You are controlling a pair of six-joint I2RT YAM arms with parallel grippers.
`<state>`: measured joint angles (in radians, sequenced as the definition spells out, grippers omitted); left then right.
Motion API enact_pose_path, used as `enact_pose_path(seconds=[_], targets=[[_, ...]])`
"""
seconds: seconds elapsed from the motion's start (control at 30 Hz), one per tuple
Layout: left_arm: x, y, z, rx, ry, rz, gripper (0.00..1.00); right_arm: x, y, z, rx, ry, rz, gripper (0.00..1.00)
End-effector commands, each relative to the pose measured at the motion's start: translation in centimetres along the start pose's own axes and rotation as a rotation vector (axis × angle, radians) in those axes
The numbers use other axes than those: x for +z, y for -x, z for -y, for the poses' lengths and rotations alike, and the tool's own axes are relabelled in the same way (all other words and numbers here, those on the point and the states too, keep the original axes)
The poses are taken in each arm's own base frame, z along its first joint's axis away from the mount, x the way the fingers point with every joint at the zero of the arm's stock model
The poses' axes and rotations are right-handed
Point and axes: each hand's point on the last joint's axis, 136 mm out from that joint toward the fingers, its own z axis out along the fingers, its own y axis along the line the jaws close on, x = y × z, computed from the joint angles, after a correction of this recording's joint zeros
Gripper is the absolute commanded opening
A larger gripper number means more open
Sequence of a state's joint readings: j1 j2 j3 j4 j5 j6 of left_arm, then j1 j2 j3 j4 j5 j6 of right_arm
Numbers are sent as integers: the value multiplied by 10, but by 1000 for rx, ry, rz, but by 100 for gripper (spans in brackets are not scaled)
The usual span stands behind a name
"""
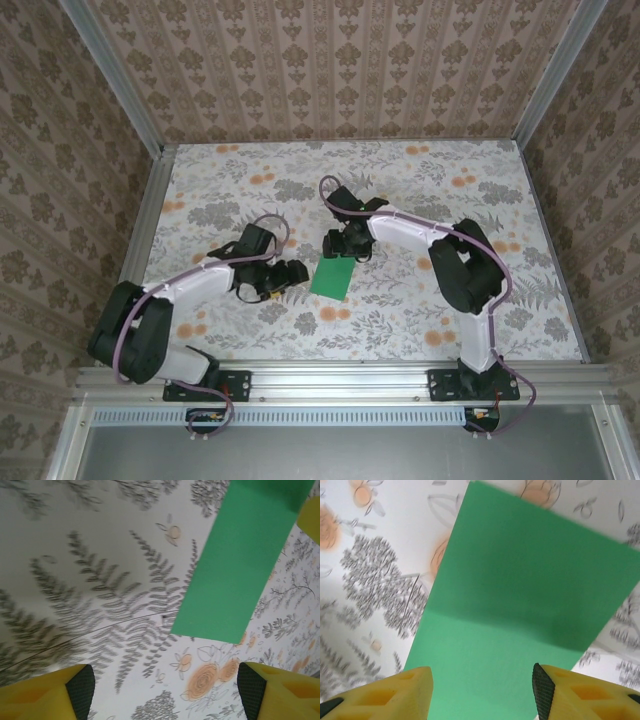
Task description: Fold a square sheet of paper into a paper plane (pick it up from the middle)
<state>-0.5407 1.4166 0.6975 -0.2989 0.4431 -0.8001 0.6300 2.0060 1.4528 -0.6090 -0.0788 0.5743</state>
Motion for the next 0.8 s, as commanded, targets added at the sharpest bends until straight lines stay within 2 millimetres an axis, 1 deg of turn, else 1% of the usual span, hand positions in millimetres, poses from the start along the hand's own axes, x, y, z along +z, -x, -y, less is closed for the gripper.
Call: enact_pose_path(seconds=[0.0,0.13,0.33,0.47,0.6,0.73,0.77], targets=[[4,5,24,10,-54,-9,78,13,0,15,-23,-81,-29,58],[13,3,30,4,-60,-36,77,22,3,22,-16,-97,-42,58],[25,-3,42,21,-78,-85,78,35,-11,31,15,-103,-91,57],[31,-4,46,31,-75,-112,78,46,-21,41,54,-110,-133,53],[36,-5,44,25,-47,-128,79,53,-27,48,88,-104,-157,50],[40,-7,38,18,8,-144,81,55,-28,51,99,-100,-162,50],[40,-7,39,22,10,-147,82,56,-29,52,101,-101,-164,50]])
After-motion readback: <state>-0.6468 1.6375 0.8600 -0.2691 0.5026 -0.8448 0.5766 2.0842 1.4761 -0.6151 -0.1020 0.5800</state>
